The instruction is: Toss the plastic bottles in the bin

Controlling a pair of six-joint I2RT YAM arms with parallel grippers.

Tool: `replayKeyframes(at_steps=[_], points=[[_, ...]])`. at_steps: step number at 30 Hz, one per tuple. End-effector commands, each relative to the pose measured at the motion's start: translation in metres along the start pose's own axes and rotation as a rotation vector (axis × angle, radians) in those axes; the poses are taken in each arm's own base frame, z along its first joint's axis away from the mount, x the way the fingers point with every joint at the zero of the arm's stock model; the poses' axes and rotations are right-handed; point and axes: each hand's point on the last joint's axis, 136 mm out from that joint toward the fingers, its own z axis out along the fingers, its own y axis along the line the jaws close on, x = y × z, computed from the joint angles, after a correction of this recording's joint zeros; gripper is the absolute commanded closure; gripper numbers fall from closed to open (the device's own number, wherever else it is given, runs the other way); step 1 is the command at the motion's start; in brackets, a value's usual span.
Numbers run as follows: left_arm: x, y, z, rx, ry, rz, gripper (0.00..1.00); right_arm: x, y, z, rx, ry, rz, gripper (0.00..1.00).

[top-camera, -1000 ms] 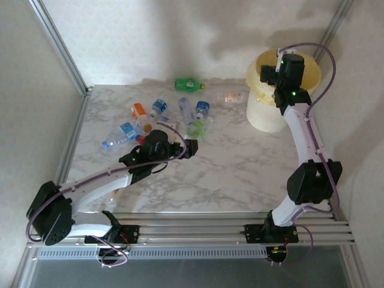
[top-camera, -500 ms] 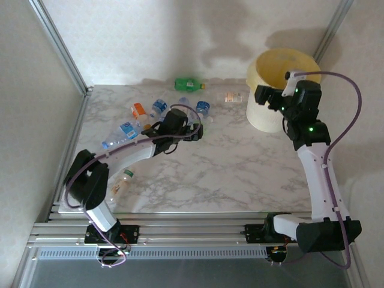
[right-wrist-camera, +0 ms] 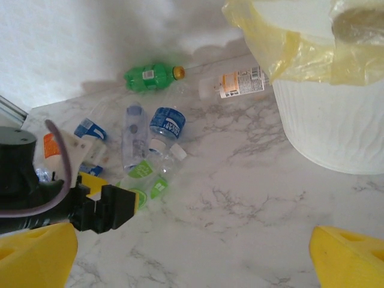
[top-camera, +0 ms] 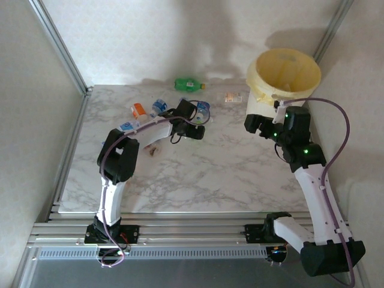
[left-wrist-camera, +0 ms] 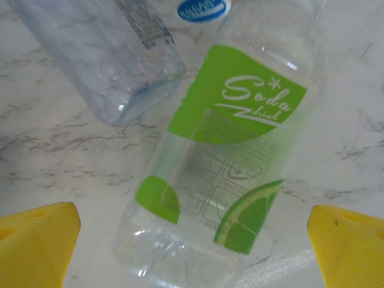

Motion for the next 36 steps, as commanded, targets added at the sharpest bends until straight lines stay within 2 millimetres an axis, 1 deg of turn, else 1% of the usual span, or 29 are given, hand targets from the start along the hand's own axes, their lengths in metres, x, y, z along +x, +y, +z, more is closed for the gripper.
replayKeyframes(at_steps=[1, 7, 11, 14, 18, 20, 23, 29, 31, 32, 35, 36], points=[[0.003, 0.002, 0.007, 0.006, 0.077, 0.05, 0.04, 0.012, 0.001, -0.002, -0.006, 0.028, 0.024, 0.01], [0.003, 0.002, 0.03, 0.0, 0.133, 0.074, 0.08, 0.02, -0.001, -0.006, 0.002, 0.035, 0.03, 0.01], [0.009, 0.002, 0.034, 0.009, 0.149, 0.069, 0.13, 0.024, -0.003, -0.007, 0.006, 0.036, 0.03, 0.01], [0.013, 0.002, 0.034, 0.015, 0.144, 0.06, 0.21, 0.025, -0.004, -0.006, 0.009, 0.033, 0.033, 0.01], [0.019, 0.0, 0.031, 0.033, 0.13, 0.052, 0.37, 0.028, -0.004, -0.002, 0.003, 0.037, 0.045, 0.01], [0.021, -0.002, 0.026, 0.048, 0.115, 0.05, 0.41, 0.031, -0.006, 0.0, 0.006, 0.044, 0.05, 0.01], [0.021, -0.005, 0.014, 0.06, 0.079, 0.056, 0.46, 0.036, -0.007, 0.003, 0.006, 0.054, 0.056, 0.01], [0.015, -0.019, -0.025, 0.106, -0.036, 0.072, 0.52, 0.046, -0.008, 0.009, -0.008, 0.074, 0.08, 0.01], [0.015, -0.028, -0.042, 0.124, -0.079, 0.092, 0.52, 0.049, -0.005, 0.01, -0.028, 0.081, 0.097, 0.01], [0.019, -0.032, -0.047, 0.133, -0.089, 0.104, 0.52, 0.051, -0.002, 0.011, -0.046, 0.087, 0.103, 0.01], [0.02, -0.051, -0.075, 0.179, -0.152, 0.148, 0.52, 0.056, 0.009, 0.014, -0.119, 0.101, 0.131, 0.01], [0.021, -0.06, -0.086, 0.206, -0.176, 0.166, 0.52, 0.058, 0.016, 0.014, -0.162, 0.105, 0.141, 0.01]])
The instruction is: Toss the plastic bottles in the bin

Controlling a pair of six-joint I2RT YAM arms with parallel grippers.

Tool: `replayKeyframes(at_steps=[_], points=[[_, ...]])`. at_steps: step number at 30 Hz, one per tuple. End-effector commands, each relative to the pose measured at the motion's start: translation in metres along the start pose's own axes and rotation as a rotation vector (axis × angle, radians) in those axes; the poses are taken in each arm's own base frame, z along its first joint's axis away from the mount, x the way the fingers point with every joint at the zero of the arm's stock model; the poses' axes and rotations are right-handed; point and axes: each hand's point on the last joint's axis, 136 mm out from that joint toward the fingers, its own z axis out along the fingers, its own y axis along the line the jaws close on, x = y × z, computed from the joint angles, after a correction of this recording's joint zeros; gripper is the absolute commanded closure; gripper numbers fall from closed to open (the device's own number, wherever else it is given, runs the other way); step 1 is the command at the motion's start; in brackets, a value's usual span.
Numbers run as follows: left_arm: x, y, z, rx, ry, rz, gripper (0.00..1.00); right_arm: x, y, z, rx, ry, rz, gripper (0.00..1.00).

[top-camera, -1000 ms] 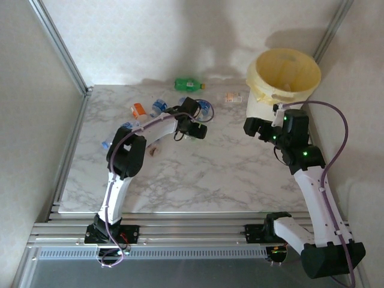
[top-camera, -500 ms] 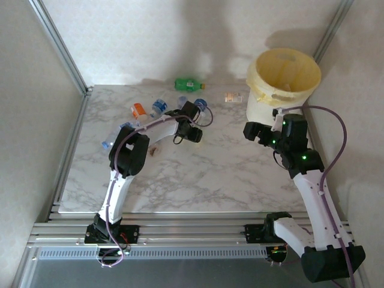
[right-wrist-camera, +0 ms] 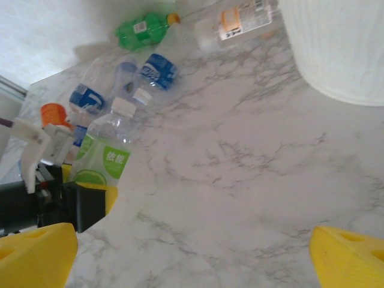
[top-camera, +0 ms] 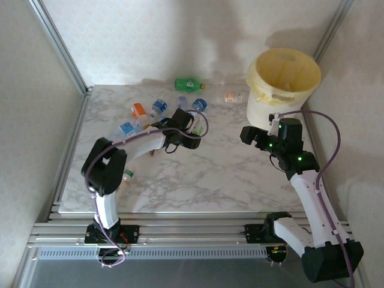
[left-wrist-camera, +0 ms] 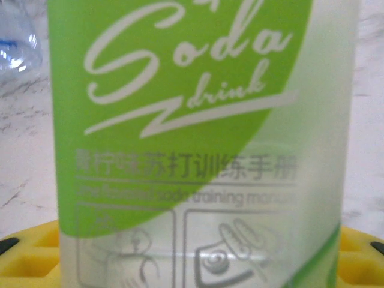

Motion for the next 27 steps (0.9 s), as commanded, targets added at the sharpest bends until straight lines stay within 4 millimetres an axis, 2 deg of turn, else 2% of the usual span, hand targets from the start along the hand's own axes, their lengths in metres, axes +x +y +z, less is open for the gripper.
replayKeyframes(at_steps=[1, 6, 10, 12, 18, 27], points=[[-0.021, -0.039, -0.037, 0.102, -0.142, 0.073, 0.52, 0.005, 0.028, 0.001, -0.163, 0.004, 0.034, 0.01], [-0.022, -0.097, -0.093, 0.299, -0.289, 0.166, 0.52, 0.01, 0.061, 0.002, -0.373, -0.002, 0.082, 0.01], [-0.021, -0.124, -0.128, 0.414, -0.39, 0.203, 0.52, 0.016, 0.081, 0.001, -0.474, 0.026, 0.09, 0.02], [-0.02, -0.128, -0.133, 0.424, -0.398, 0.206, 0.52, 0.017, 0.091, -0.002, -0.516, 0.03, 0.084, 0.02], [-0.014, -0.139, -0.132, 0.441, -0.38, 0.223, 0.53, 0.019, 0.115, -0.009, -0.616, 0.027, 0.078, 0.02], [-0.012, -0.16, -0.136, 0.481, -0.385, 0.257, 0.54, 0.028, 0.129, 0.004, -0.613, 0.075, 0.072, 0.05]])
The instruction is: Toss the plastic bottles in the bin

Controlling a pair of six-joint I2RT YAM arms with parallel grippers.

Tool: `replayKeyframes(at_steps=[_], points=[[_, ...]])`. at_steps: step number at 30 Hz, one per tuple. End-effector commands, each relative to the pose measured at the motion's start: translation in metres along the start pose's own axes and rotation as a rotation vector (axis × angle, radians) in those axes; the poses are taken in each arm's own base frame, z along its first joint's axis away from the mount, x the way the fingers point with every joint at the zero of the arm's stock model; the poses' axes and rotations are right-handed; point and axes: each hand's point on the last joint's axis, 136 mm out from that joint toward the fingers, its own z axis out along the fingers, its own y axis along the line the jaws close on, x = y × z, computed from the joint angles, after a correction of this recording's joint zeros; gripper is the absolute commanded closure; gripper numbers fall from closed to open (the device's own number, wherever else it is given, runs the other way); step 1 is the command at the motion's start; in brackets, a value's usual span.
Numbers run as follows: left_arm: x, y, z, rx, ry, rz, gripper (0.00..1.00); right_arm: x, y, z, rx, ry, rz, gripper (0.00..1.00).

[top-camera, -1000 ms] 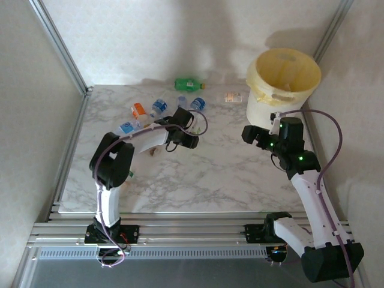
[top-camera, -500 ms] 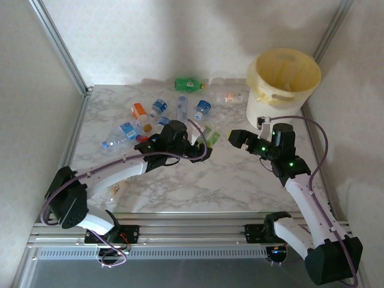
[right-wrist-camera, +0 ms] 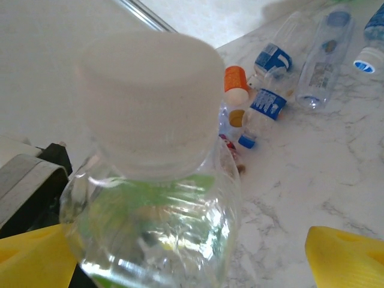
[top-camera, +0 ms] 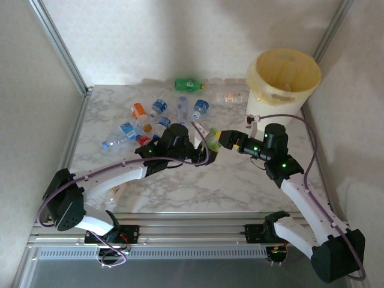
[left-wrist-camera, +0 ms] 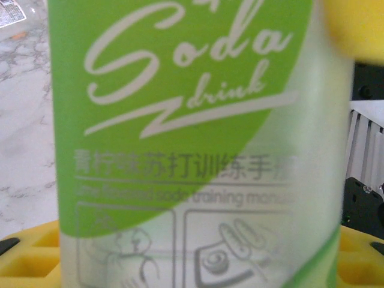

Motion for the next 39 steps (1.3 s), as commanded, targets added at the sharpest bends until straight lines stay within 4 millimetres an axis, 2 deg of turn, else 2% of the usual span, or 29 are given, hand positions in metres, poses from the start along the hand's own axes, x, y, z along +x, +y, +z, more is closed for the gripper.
replayKeyframes(at_steps=[1, 10, 17, 18, 19, 21, 23, 27, 31, 34, 37, 39], points=[[-0.007, -0.014, 0.003, 0.047, -0.024, 0.026, 0.54, -0.006, 0.009, 0.005, -0.019, -0.01, -0.012, 0.05], [-0.009, -0.022, 0.002, 0.067, -0.032, 0.044, 0.53, -0.006, 0.002, 0.012, 0.015, -0.005, 0.005, 0.14], [-0.008, -0.028, 0.0, 0.085, -0.047, 0.072, 0.49, -0.006, -0.002, 0.014, 0.043, 0.013, 0.038, 0.4], [-0.008, -0.028, -0.001, 0.087, -0.052, 0.074, 0.45, -0.007, -0.003, 0.014, 0.052, 0.013, 0.042, 0.43], [-0.008, -0.029, -0.003, 0.089, -0.058, 0.075, 0.36, -0.007, -0.003, 0.013, 0.06, 0.014, 0.043, 0.47], [-0.009, -0.027, -0.007, 0.071, -0.078, 0.069, 0.11, -0.007, -0.005, 0.01, 0.085, 0.011, 0.044, 0.53], [-0.01, -0.021, -0.012, 0.04, -0.102, 0.056, 0.01, -0.01, -0.005, 0.005, 0.109, -0.004, 0.039, 0.54], [-0.012, -0.005, -0.03, -0.042, -0.143, 0.007, 0.0, -0.019, -0.013, -0.011, 0.237, -0.038, -0.019, 0.56], [-0.015, 0.018, -0.059, -0.131, -0.217, -0.075, 0.0, -0.044, -0.026, -0.041, 0.441, -0.137, -0.146, 0.64], [-0.013, 0.048, -0.084, -0.248, -0.288, -0.17, 0.0, -0.077, -0.03, -0.073, 0.596, -0.303, -0.291, 0.68], [-0.005, 0.072, -0.105, -0.327, -0.331, -0.255, 0.0, -0.116, -0.013, -0.106, 0.679, -0.522, -0.457, 0.68], [0.001, 0.085, -0.117, -0.387, -0.349, -0.298, 0.0, -0.138, 0.01, -0.124, 0.669, -0.668, -0.571, 0.68]])
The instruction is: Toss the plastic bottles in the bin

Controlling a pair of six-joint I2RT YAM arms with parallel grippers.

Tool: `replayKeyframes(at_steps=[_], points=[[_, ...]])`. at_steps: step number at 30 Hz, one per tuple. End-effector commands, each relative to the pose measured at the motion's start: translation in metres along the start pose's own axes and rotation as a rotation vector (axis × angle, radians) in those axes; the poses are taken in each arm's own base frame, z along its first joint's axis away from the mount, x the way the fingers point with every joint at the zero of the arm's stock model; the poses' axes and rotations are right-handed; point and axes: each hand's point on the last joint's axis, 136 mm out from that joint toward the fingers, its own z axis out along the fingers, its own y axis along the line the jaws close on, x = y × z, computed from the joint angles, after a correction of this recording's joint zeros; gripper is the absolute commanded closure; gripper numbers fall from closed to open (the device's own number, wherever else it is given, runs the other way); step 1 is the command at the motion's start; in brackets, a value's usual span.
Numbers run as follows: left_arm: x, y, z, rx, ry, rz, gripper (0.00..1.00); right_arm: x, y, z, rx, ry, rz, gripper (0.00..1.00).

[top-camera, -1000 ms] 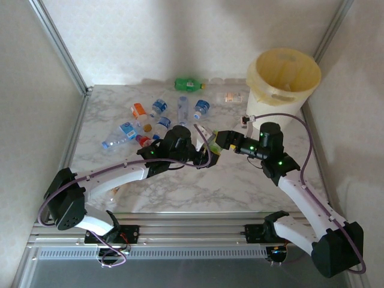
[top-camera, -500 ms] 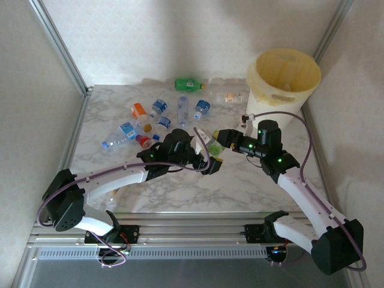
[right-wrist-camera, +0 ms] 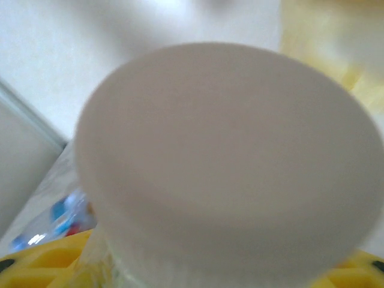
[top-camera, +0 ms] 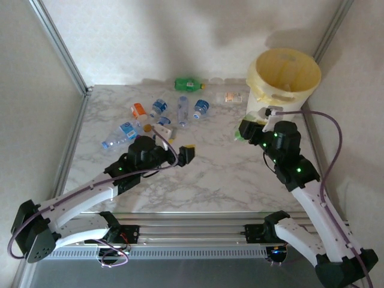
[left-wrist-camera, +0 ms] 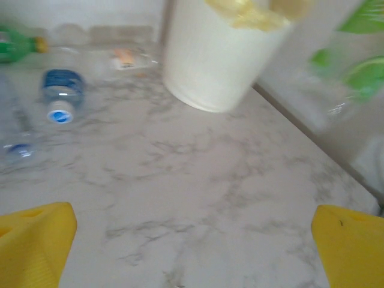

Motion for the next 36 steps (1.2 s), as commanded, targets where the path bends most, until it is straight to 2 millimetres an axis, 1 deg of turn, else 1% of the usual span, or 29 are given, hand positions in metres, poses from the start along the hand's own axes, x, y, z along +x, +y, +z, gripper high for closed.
replayKeyframes(at_steps=[1, 4, 7, 10, 13, 16, 18, 19, 21, 23, 24, 25, 26, 28, 29, 31, 32, 34, 36], points=[[-0.006, 0.032, -0.012, -0.133, -0.06, -0.107, 0.0, -0.077, -0.013, -0.027, 0.135, -0.374, -0.188, 0.68], [-0.003, 0.052, -0.02, -0.208, -0.069, -0.147, 0.0, -0.121, 0.0, -0.051, 0.128, -0.627, -0.292, 0.66], [0.001, 0.063, -0.024, -0.25, -0.071, -0.176, 0.0, -0.153, 0.013, -0.075, 0.141, -0.848, -0.397, 0.66], [0.006, 0.074, -0.027, -0.292, -0.069, -0.199, 0.0, -0.172, 0.021, -0.087, 0.176, -0.955, -0.486, 0.65], [0.011, 0.085, -0.03, -0.334, -0.066, -0.227, 0.0, -0.184, 0.022, -0.083, 0.197, -0.968, -0.521, 0.65], [0.015, 0.089, -0.031, -0.348, -0.055, -0.241, 0.0, -0.194, 0.012, -0.066, 0.222, -0.93, -0.522, 0.66], [0.014, 0.089, -0.032, -0.342, -0.06, -0.251, 0.0, -0.204, -0.006, -0.043, 0.28, -0.857, -0.497, 0.67], [0.013, 0.088, -0.033, -0.337, -0.062, -0.253, 0.0, -0.21, -0.019, -0.026, 0.315, -0.799, -0.48, 0.67], [0.011, 0.087, -0.033, -0.331, -0.066, -0.261, 0.0, -0.216, -0.047, 0.017, 0.364, -0.634, -0.436, 0.67], [0.01, 0.086, -0.033, -0.329, -0.067, -0.27, 0.0, -0.212, -0.077, 0.067, 0.411, -0.407, -0.367, 0.65], [0.011, 0.087, -0.033, -0.332, -0.066, -0.275, 0.0, -0.207, -0.087, 0.087, 0.425, -0.319, -0.357, 0.6], [0.012, 0.088, -0.033, -0.336, -0.062, -0.281, 0.0, -0.199, -0.096, 0.107, 0.439, -0.217, -0.351, 0.53], [0.013, 0.089, -0.032, -0.342, -0.058, -0.288, 0.0, -0.194, -0.106, 0.121, 0.473, -0.145, -0.337, 0.43], [0.016, 0.09, -0.032, -0.354, -0.045, -0.3, 0.0, -0.184, -0.12, 0.138, 0.515, -0.071, -0.331, 0.24], [0.017, 0.092, -0.032, -0.359, -0.041, -0.305, 0.0, -0.18, -0.127, 0.143, 0.533, -0.055, -0.327, 0.18], [0.019, 0.097, -0.033, -0.387, -0.04, -0.314, 0.0, -0.171, -0.132, 0.148, 0.531, -0.034, -0.32, 0.14], [0.021, 0.101, -0.034, -0.404, -0.037, -0.319, 0.0, -0.165, -0.132, 0.148, 0.521, -0.022, -0.319, 0.12], [0.024, 0.11, -0.036, -0.441, -0.032, -0.334, 0.0, -0.158, -0.132, 0.139, 0.521, -0.028, -0.307, 0.09], [0.027, 0.118, -0.037, -0.474, -0.026, -0.353, 0.0, -0.155, -0.125, 0.121, 0.496, -0.062, -0.286, 0.06]])
